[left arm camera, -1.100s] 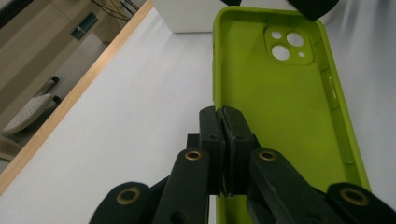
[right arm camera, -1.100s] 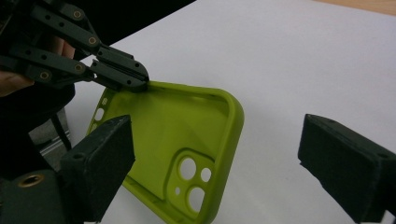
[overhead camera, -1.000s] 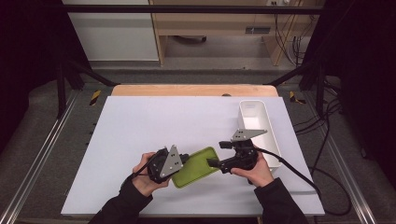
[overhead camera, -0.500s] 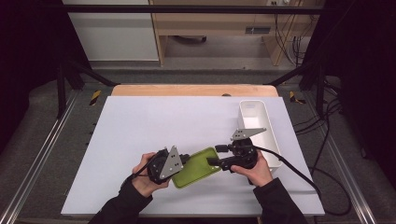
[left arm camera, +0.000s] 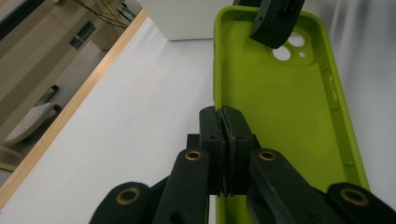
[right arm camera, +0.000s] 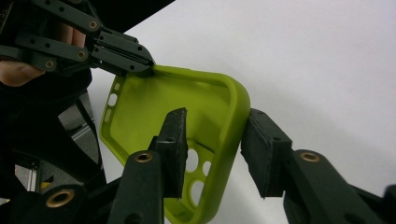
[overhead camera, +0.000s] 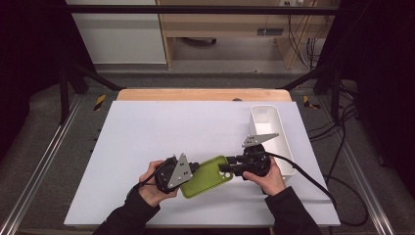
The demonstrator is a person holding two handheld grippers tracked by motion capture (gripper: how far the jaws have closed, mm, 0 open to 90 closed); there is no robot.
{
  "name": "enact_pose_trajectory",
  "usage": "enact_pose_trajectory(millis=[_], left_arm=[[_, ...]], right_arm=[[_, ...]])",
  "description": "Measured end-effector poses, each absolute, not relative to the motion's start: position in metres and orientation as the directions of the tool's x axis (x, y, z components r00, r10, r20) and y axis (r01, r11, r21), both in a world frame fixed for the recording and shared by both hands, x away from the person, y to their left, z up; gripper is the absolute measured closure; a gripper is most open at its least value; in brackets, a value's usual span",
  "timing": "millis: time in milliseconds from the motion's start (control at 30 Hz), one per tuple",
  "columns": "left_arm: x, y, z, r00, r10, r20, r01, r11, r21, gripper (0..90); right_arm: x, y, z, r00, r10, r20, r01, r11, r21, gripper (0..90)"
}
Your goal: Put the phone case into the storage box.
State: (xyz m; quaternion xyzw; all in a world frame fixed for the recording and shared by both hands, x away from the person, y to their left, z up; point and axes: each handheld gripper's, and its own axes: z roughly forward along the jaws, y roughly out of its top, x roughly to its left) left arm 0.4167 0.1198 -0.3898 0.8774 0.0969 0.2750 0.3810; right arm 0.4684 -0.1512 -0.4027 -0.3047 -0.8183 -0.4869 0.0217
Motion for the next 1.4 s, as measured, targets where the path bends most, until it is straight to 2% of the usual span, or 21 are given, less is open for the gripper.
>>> enact_pose_trajectory(millis=[100, 500, 1167, 1400], left_arm=[[0.4168, 0.1200, -0.3896, 0.831, 0.378, 0.408, -0.041, -0.691, 0.722, 88.0], [0.4169, 0.1189, -0.3913, 0.830, 0.367, 0.420, -0.047, -0.703, 0.709, 88.0], [0.4173, 0.1149, -0.3961, 0.837, 0.354, 0.417, -0.048, -0.712, 0.701, 87.6], [0.4190, 0.1142, -0.3981, 0.848, 0.367, 0.383, -0.025, -0.694, 0.720, 85.8]], right_arm=[[0.4690, -0.1531, -0.4027, -0.809, 0.476, 0.345, 0.530, 0.336, 0.779, 66.3], [0.4688, -0.1581, -0.3997, -0.800, 0.459, 0.386, 0.554, 0.318, 0.769, 75.3], [0.4680, -0.1604, -0.3969, -0.777, 0.479, 0.408, 0.586, 0.314, 0.747, 79.2], [0.4672, -0.1611, -0.3956, -0.778, 0.491, 0.392, 0.576, 0.311, 0.756, 79.5]])
